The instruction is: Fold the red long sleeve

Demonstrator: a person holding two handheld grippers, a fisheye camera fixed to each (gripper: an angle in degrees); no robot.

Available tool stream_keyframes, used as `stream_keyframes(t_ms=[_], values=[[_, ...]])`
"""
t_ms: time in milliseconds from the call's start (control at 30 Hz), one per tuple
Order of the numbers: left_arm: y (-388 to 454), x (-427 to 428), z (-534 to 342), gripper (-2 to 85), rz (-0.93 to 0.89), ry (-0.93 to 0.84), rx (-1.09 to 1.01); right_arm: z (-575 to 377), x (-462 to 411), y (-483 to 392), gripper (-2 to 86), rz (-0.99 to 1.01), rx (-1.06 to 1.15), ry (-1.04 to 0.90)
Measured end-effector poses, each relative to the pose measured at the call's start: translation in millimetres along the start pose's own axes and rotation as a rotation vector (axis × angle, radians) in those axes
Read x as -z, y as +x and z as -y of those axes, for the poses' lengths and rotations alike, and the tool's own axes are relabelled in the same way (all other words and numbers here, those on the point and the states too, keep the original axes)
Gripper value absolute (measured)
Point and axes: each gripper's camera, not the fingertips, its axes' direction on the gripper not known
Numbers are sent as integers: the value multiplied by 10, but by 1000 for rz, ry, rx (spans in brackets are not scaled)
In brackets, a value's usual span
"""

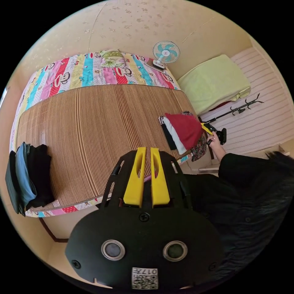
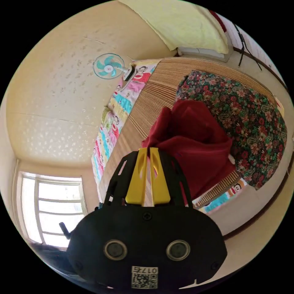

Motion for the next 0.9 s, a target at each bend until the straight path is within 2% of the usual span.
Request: stream_keyframes(t_ms=[33,100,167,233,367,433,533,633,700,733,767,800,867,900], values=[[-73,89,83,69,-50,26,-10,-62,60,-360,21,96,130,-35],[-184,201,258,104,-178,54,-17,-177,120,-963,17,165,331,-102],[-269,304,516,128,-423,113,-35,-334,177,-1511,14,217,487,-150],[-266,320,710,136,-588,155,-49,-632,262,-2135,13,302,662,-197],[-207,49,1161,191,-754,95,-18,-1250,457,-2823,11,558,871,-249],[-288,-214,1266,214,-873,34,48,-1770,436,-3160,11,679,983,-348],[-550,-729,1197,190,-1054,-80,185,-2492,232,-3437,12,746,1082,-456],[-901,-1212,885,127,-1166,-226,277,-2879,-116,-3461,12,774,943,-482],[-1151,-1312,628,84,-1360,-157,306,-3022,-230,-3456,13,887,877,-508],[-1280,-1283,493,64,-1526,-68,314,-3140,-264,-3499,14,964,854,-519],[-1394,-1133,438,60,-1644,50,253,-3204,-272,-3531,15,993,849,-521],[-1447,-1012,435,57,-1675,103,190,-3334,-273,-3615,17,1029,862,-522],[-1555,-305,467,52,-1623,210,-153,-3505,-230,-3764,20,1033,950,-542],[-1550,-106,455,52,-1581,226,-241,-3590,-167,-3848,21,1039,1041,-559]])
